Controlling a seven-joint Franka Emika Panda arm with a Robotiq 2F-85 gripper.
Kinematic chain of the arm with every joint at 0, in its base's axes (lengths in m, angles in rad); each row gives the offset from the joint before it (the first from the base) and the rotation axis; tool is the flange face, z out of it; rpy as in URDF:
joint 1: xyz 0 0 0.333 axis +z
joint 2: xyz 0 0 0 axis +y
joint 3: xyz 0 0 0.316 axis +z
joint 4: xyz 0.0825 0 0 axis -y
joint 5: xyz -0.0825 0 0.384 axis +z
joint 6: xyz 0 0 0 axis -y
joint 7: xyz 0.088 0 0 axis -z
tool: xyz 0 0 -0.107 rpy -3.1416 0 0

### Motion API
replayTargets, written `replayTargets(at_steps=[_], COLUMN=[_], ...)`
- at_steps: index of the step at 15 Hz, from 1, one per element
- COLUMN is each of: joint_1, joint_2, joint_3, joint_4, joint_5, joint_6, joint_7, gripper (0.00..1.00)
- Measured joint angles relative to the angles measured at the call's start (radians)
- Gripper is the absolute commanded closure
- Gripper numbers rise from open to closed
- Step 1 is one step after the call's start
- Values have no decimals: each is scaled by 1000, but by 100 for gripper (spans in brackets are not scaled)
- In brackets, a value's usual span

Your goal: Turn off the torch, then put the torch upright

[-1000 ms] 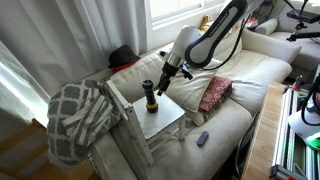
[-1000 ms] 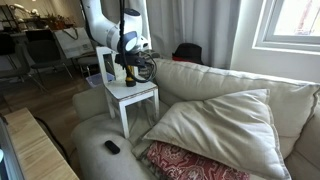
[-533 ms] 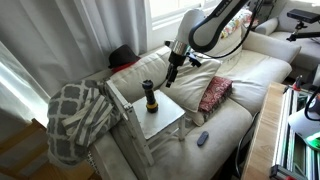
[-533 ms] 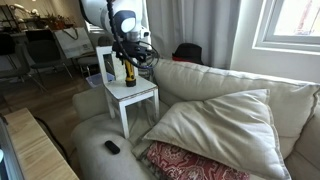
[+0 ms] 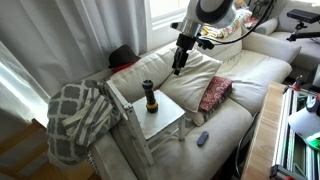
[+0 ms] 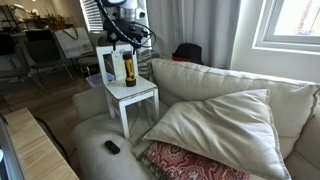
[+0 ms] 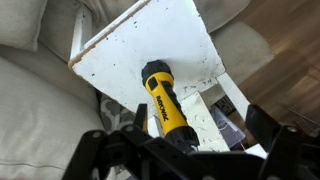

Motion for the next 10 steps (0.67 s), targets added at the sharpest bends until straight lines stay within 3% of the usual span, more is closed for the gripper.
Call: replayTargets(at_steps=[3,8,10], joint_1=[-145,-448,-468], joint_2=[-74,-149,-151], joint_3=[133,407,423], joint_4=[-34,-94,-94], joint_5=[73,83,83], joint_6=[-37,-36,-36], joint_7=[-68,-85,-85], gripper=[0,0,0])
